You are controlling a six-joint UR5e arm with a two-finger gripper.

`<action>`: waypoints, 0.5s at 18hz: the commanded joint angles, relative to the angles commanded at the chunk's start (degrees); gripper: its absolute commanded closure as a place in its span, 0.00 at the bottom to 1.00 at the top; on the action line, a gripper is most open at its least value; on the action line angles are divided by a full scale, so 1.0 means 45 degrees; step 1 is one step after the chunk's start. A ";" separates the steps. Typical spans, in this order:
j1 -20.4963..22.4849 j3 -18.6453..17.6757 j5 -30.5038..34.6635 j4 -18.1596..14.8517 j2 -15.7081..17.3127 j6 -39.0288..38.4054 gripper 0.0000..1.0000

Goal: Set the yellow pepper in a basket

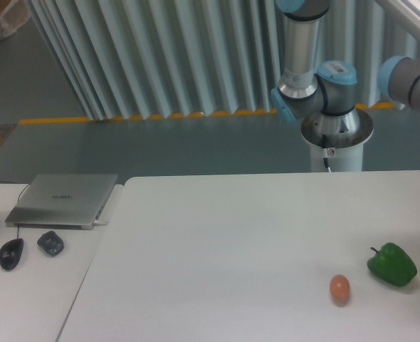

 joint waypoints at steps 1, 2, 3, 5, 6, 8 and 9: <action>0.0078 0.0040 -0.0019 0.0273 -0.0059 -0.0019 0.57; 0.0176 0.0272 -0.0020 0.0662 -0.0253 -0.0078 0.57; 0.0293 0.0468 0.0000 0.0898 -0.0449 -0.0155 0.57; 0.0507 0.0528 0.0019 0.1327 -0.0664 -0.0156 0.55; 0.0528 0.0490 0.0020 0.1485 -0.0781 -0.0156 0.54; 0.0547 0.0470 0.0039 0.1506 -0.1016 -0.0176 0.54; 0.0625 0.0450 0.0039 0.1506 -0.1036 -0.0176 0.54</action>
